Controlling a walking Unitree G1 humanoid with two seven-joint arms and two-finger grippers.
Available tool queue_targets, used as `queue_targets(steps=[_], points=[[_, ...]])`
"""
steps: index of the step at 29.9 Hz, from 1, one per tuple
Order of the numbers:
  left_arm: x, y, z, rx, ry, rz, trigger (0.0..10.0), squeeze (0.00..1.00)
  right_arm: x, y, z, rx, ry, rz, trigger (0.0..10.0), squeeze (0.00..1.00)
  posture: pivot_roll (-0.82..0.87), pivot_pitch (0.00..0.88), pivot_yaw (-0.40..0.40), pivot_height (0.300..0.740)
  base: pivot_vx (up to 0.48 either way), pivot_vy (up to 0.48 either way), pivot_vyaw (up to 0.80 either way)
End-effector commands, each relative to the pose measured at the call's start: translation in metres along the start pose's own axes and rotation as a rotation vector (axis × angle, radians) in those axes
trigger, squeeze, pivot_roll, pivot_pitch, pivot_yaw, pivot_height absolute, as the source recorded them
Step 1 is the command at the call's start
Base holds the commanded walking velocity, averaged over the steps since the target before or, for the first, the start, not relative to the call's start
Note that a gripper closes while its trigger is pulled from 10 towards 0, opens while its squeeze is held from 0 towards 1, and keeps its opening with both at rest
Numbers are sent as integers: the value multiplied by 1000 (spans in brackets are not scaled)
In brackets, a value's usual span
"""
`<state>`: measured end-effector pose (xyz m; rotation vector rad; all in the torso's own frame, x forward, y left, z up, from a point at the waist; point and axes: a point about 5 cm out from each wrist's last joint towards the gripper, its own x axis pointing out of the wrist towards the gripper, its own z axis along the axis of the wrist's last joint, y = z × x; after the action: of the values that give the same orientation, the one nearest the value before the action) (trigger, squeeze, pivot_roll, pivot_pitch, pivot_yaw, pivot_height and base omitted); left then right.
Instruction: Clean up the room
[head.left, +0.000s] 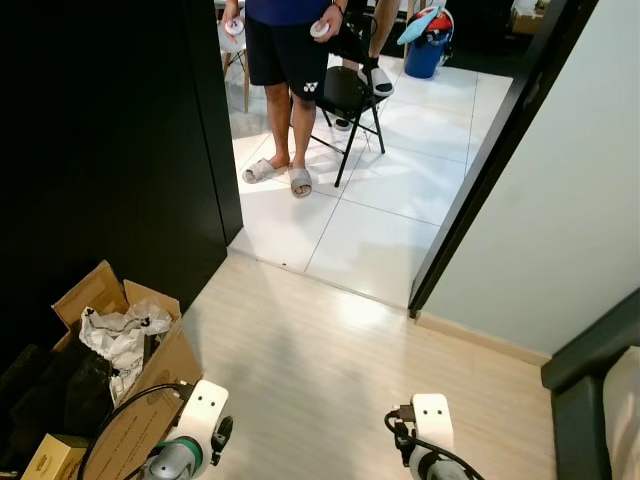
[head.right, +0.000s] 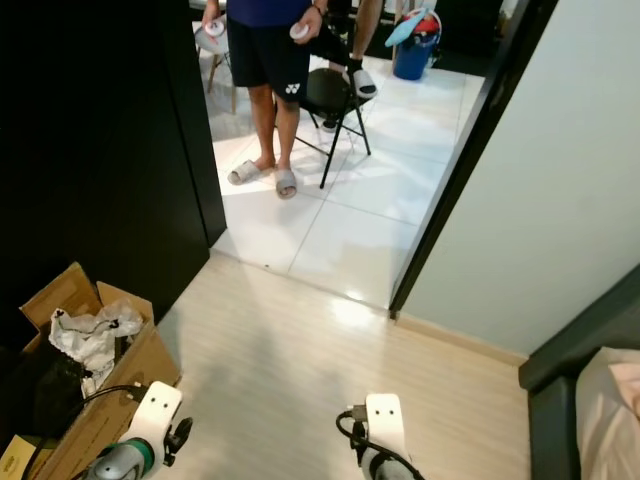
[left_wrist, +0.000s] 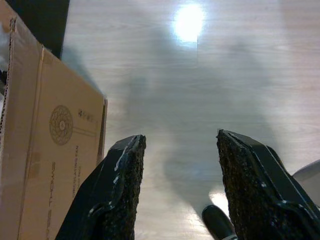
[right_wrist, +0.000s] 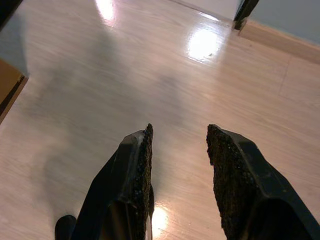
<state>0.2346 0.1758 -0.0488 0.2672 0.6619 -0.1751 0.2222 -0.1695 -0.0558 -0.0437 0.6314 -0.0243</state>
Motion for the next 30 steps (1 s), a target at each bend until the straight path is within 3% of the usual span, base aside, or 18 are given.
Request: queue_targets(steps=[1, 14, 30], points=[[-3, -2, -8, 1, 24, -7, 10000, 0, -2, 2, -7, -4, 22, 6, 10000, 0, -16, 31, 60, 740, 0, 0, 0], [-3, -1, -8, 4, 26, -7, 10000, 0, -2, 3, -6, -3, 23, 7, 10000, 0, -15, 32, 62, 740, -277, 0, 0], [-3, -1, -8, 8, 23, -10, 10000, 0, -2, 2, -6, 2, 25, 3, 10000, 0, -16, 31, 62, 740, -368, 0, -643]])
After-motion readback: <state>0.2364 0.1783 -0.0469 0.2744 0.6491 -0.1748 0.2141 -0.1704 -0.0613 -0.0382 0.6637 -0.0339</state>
